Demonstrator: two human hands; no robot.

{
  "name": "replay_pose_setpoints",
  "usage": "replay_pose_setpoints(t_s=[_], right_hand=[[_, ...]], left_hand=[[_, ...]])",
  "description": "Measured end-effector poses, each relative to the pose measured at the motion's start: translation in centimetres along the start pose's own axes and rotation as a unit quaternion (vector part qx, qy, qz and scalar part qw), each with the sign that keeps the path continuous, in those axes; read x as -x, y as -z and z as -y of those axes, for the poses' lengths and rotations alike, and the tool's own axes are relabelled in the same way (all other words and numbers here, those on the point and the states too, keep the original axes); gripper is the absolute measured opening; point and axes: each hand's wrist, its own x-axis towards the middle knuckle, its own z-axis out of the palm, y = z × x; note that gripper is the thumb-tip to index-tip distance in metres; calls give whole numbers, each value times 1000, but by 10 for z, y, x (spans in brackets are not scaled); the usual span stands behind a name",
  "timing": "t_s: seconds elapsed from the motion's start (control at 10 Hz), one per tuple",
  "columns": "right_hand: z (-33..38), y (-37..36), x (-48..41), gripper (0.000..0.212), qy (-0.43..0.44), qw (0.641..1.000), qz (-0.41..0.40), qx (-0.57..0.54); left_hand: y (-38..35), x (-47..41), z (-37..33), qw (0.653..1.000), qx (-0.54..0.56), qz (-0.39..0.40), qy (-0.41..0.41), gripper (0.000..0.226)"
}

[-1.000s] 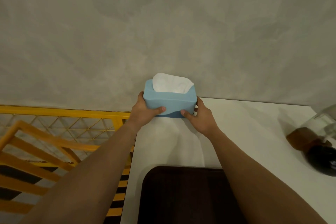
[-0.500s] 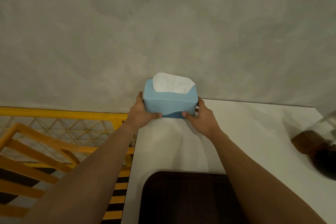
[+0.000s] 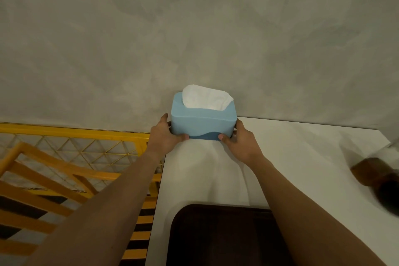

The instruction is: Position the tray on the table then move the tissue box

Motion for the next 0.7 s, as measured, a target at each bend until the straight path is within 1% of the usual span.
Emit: replay_pose_setpoints(t_s=[0.3,0.5,0.6,0.7], right_hand=[[-1,0,0,68,-2,1000,1,16],[2,2,1,68,-7,1000,8,13],[4,4,1,71,-11,1000,15,-5],[6,10,4,88,-43,999,6,-5]], left_hand=[[-2,1,2,1000,-19,3,-16,81],[-1,2,1,999,-27,15,-12,82],[1,-1,-1,999,-36,34,-5,95],[6,0,-7,996,-37,73,21,131]])
